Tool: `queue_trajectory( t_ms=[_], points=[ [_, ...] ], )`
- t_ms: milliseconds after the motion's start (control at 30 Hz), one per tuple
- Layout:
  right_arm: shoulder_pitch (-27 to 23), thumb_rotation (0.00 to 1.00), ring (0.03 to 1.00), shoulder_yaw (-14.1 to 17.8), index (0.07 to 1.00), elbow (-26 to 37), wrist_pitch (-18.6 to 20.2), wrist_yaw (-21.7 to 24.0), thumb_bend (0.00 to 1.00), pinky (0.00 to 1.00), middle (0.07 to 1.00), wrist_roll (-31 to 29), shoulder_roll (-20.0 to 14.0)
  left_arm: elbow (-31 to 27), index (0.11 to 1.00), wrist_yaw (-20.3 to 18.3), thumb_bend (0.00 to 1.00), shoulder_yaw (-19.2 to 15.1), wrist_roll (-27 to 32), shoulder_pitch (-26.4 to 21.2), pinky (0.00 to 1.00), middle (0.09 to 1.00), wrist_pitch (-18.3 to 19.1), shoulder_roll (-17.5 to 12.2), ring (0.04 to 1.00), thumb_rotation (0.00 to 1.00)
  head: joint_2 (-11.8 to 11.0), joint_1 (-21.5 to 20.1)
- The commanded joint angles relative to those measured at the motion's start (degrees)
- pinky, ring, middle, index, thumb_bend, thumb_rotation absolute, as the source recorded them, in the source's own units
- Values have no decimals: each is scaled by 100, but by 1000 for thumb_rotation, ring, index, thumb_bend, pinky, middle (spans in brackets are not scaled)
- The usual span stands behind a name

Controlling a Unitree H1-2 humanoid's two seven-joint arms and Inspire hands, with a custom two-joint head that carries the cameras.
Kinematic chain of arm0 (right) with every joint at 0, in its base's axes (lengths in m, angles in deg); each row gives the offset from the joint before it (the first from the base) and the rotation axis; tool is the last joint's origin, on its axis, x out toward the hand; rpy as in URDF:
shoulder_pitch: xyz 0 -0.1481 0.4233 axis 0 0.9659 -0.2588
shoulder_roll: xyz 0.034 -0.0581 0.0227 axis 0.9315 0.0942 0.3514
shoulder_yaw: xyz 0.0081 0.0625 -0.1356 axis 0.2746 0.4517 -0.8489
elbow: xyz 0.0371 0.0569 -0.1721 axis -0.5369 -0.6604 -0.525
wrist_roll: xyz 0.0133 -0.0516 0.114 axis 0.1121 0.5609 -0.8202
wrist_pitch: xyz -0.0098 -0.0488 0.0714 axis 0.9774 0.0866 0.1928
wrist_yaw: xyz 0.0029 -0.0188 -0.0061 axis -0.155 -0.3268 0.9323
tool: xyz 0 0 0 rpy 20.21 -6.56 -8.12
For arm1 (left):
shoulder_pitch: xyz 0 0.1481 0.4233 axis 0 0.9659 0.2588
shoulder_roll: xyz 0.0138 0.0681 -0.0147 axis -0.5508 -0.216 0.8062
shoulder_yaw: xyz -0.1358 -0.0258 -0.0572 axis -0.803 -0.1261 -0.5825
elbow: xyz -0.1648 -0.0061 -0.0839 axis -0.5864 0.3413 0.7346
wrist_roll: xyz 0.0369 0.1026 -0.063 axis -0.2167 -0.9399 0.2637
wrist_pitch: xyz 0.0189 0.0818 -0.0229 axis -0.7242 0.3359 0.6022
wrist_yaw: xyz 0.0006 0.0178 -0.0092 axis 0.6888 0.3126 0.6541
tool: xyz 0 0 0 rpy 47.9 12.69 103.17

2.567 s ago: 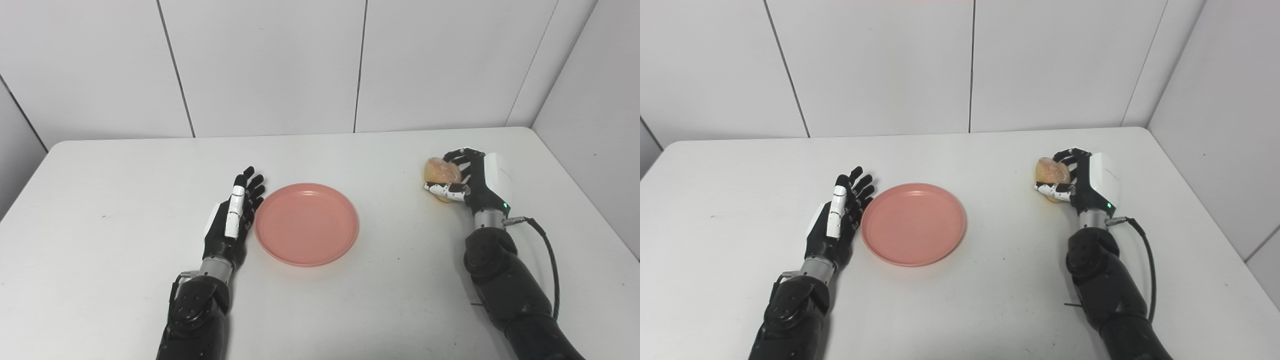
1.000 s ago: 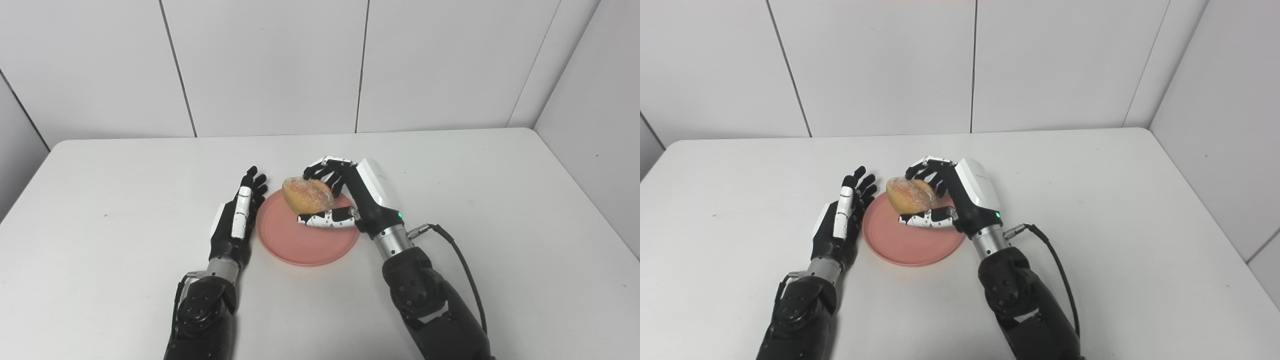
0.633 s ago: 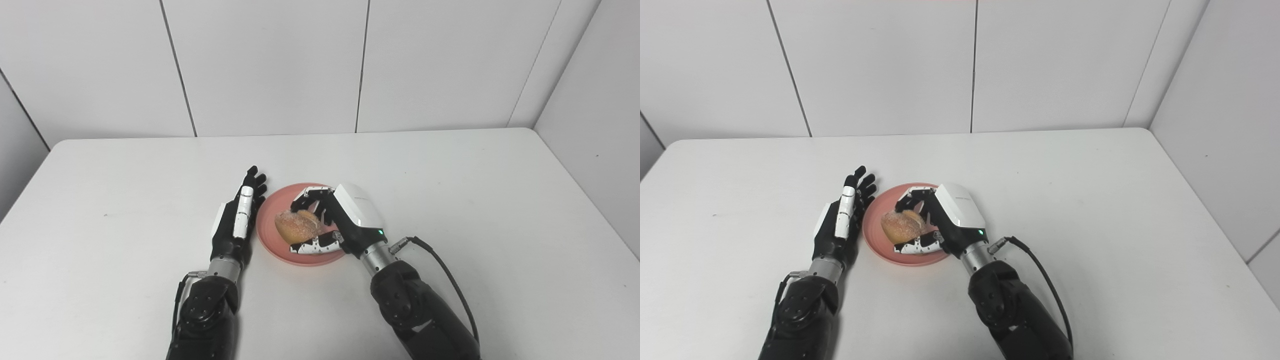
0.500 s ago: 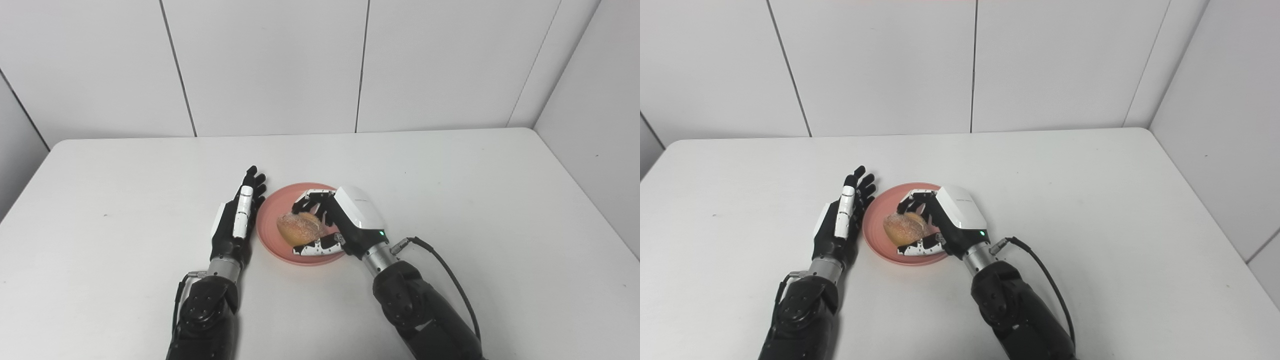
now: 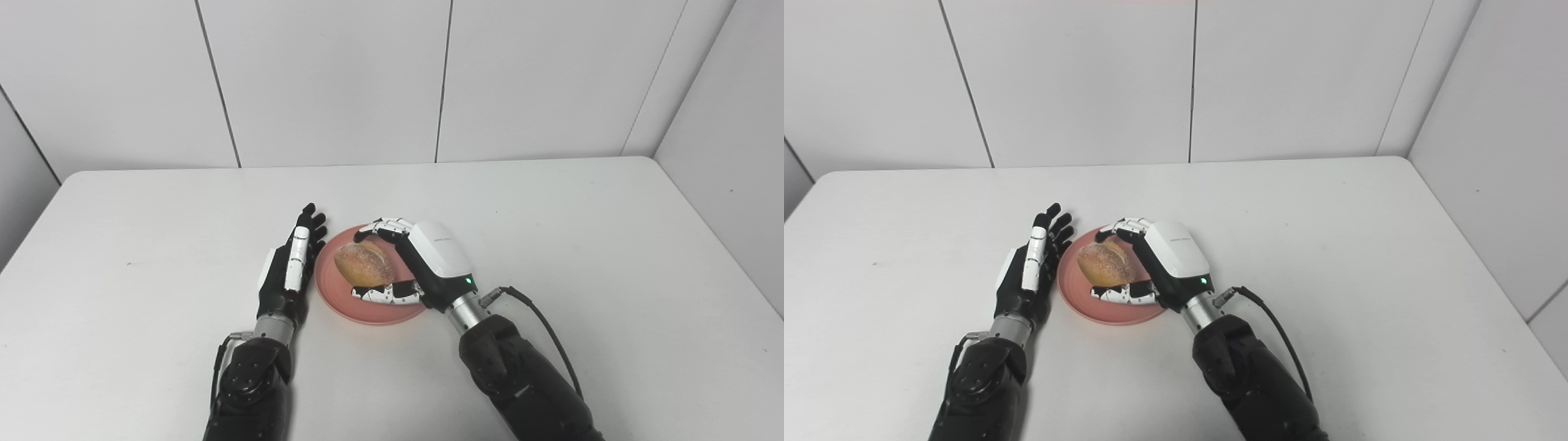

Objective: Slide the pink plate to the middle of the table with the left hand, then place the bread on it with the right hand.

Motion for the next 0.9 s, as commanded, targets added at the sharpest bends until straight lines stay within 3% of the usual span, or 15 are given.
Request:
queue_trajectory(
  t_ms=[0, 200, 300, 533, 700, 867],
  points=[
    [-167, 818, 908, 112, 914, 305, -252, -30, 627, 840, 939, -182, -10, -31, 947, -50, 577, 11, 26, -162, 951, 948, -51, 55, 955, 1000, 7, -8],
    [-56, 944, 922, 234, 936, 582, -221, 150, 679, 892, 955, -463, -62, 23, 954, -89, 587, -4, 88, -170, 957, 952, -94, 48, 959, 1000, -2, -13],
    [15, 949, 923, 311, 946, 704, -151, 210, 686, 877, 962, -557, -51, 46, 953, -77, 603, -16, 92, -182, 974, 955, -92, 51, 963, 1000, -9, -9],
    [365, 982, 998, 774, 1000, 1183, 415, 726, 649, 943, 1000, -1401, 129, 179, 958, -53, 605, 2, -34, -223, 982, 953, -270, -38, 958, 1000, -11, -23],
    [510, 983, 1000, 1134, 1000, 1169, 582, 812, 566, 992, 1000, -2059, 375, 181, 967, -20, 623, 11, -110, -223, 985, 957, -382, -60, 957, 1000, 8, -29],
    [547, 1000, 1000, 1407, 1000, 1026, 831, 901, 587, 1000, 1000, -2567, 504, 194, 972, 22, 617, 33, -261, -220, 985, 963, -471, -94, 961, 1000, 36, -21]
  ],
)
